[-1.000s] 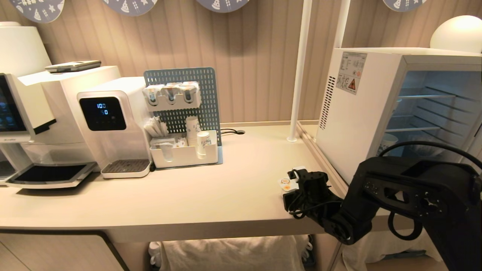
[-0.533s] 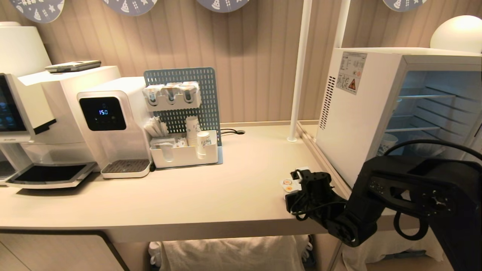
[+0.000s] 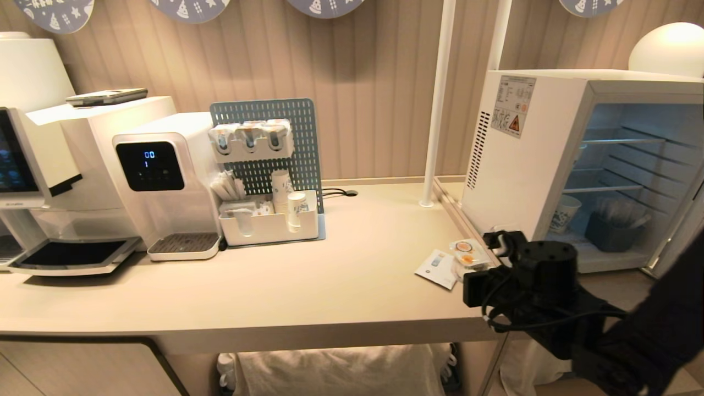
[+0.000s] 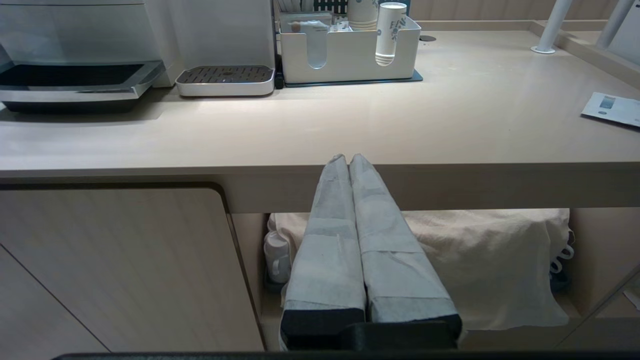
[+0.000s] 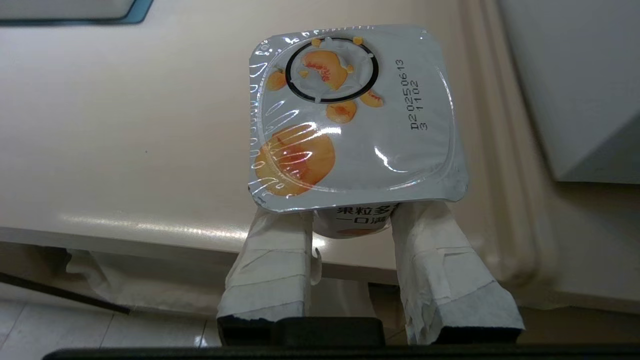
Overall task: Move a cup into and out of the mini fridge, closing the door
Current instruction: Put the yoghurt in the freezer
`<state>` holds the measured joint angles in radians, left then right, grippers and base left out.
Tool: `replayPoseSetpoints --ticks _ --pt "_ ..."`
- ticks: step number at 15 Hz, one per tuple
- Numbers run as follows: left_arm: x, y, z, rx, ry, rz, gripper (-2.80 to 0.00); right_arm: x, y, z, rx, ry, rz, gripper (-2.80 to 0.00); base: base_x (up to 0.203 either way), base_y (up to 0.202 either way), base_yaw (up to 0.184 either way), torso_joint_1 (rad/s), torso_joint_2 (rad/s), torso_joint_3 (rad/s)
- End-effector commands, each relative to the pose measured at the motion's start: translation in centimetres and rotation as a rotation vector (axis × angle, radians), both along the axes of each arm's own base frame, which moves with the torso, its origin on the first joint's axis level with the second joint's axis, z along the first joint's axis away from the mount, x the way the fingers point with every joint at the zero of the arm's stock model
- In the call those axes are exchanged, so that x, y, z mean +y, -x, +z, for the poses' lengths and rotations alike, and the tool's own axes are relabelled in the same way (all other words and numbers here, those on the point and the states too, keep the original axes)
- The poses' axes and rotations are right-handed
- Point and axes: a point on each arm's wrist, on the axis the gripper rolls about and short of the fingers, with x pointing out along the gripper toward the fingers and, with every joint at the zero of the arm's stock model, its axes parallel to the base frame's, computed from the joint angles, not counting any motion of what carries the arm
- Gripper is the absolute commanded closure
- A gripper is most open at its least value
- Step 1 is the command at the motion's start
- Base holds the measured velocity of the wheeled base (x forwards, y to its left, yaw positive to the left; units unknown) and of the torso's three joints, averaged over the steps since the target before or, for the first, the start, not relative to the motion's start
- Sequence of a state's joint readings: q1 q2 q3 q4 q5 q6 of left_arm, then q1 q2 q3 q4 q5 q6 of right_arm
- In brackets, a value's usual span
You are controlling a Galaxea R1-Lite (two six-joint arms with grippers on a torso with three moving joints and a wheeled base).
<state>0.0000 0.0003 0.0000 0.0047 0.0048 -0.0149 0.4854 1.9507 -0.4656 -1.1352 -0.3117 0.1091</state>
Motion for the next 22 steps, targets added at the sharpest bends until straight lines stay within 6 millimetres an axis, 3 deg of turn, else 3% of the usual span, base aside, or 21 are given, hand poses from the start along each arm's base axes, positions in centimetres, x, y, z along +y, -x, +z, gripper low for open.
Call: replayPoseSetpoints --ticks 1,4,6,8,11,12,14,15,18,20,22 --pt "0.0 0.0 0.0 0.001 0.007 0.001 0.00 -2.4 5.4 6.5 -0.195 -0.062 -0.082 0.00 0.000 0.000 0.000 0.000 0.00 0.000" --pt "0.0 0.0 0.0 0.001 0.010 0.004 0.00 -6.3 12.0 10.9 -0.379 -0.082 -0.341 0.00 0.000 0.000 0.000 0.000 0.00 0.000" --pt "0.0 0.0 0.0 0.001 0.010 0.004 0.00 -9.6 16.2 12.9 -0.469 -0.090 -0.532 0.00 0.000 0.000 0.000 0.000 0.00 0.000" --pt "0.0 0.0 0.0 0.001 0.010 0.004 0.00 -12.6 20.7 13.4 -0.518 -0.085 -0.690 0.00 0.000 0.000 0.000 0.000 0.00 0.000" --pt "0.0 0.0 0.0 0.002 0.010 0.004 0.00 -15.2 26.9 11.6 -0.577 -0.069 -0.910 0.00 0.000 0.000 0.000 0.000 0.00 0.000" --pt "0.0 0.0 -0.1 0.002 0.010 0.004 0.00 -15.4 27.9 10.5 -0.584 -0.064 -0.966 0.00 0.000 0.000 0.000 0.000 0.00 0.000" --pt "0.0 0.0 0.0 0.001 0.008 0.004 0.00 -15.3 27.7 7.2 -0.507 0.036 -1.024 0.00 0.000 0.000 0.000 0.000 0.00 0.000" --pt "0.0 0.0 0.0 0.001 0.007 0.004 0.00 -15.3 27.5 6.8 -0.478 0.071 -1.038 0.00 0.000 0.000 0.000 0.000 0.00 0.000" --pt "0.0 0.0 0.0 0.001 0.007 0.004 0.00 -15.3 28.0 8.6 -0.505 0.069 -1.082 0.00 0.000 0.000 0.000 0.000 0.00 0.000" --pt "0.0 0.0 0.0 0.001 0.000 0.004 0.00 -15.2 27.5 6.9 -0.442 0.118 -1.088 0.00 0.000 0.000 0.000 0.000 0.00 0.000" --pt "0.0 0.0 0.0 0.001 0.002 0.004 0.00 -15.2 28.0 7.8 -0.453 0.123 -1.123 0.00 0.000 0.000 0.000 0.000 0.00 0.000"
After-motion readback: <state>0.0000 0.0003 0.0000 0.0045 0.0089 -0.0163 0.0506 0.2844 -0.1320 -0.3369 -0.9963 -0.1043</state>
